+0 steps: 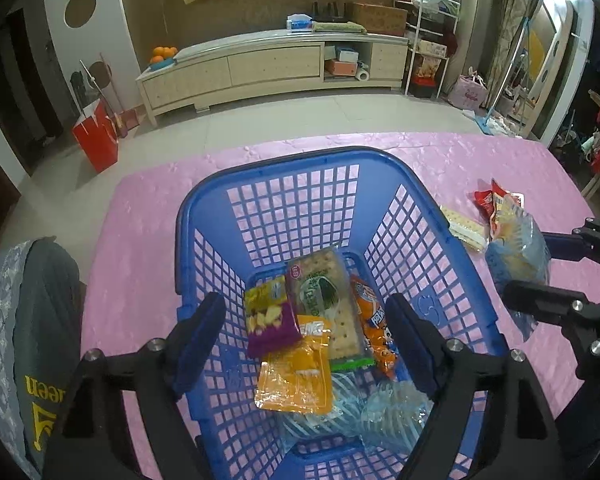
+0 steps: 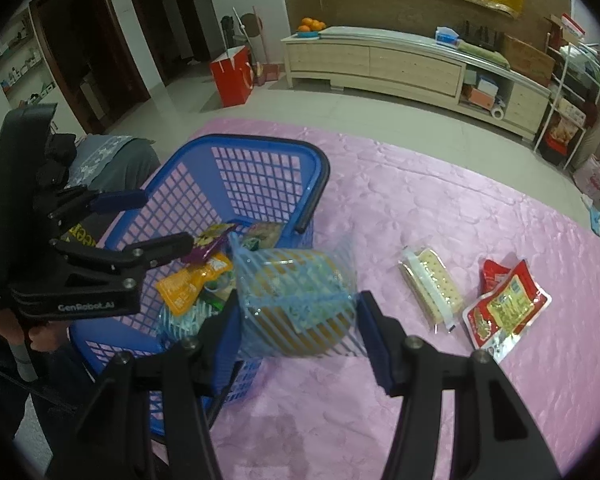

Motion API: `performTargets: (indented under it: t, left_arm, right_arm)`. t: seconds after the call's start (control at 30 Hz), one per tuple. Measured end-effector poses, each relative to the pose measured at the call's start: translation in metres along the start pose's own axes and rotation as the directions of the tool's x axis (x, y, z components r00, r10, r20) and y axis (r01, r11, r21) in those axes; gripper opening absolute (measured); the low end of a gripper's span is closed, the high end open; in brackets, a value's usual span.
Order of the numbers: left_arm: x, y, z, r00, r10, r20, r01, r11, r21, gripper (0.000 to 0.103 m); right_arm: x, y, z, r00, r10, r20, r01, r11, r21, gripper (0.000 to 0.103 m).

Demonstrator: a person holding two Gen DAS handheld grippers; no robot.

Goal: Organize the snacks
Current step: 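Open the left gripper to drop the purple chip bag into the basket, then open the right gripper to drop the blue wafer bag into the basket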

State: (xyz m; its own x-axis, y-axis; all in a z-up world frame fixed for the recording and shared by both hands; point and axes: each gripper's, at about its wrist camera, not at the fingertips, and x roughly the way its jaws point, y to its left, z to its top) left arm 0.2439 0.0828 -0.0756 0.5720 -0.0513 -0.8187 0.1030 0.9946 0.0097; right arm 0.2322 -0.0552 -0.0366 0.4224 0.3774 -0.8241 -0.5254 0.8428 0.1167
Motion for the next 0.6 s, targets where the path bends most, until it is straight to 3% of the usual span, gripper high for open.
performTargets:
  t: [0.6]
  left_arm:
    - [-0.054, 0.042, -0.017, 0.999, 0.006, 0.05, -0.002, 0.996, -0.094, 0.08]
  right_arm:
    - [0.005, 0.049, 0.028, 1.0, 0.015, -0.012, -0.016, 0.992, -0.123, 0.06]
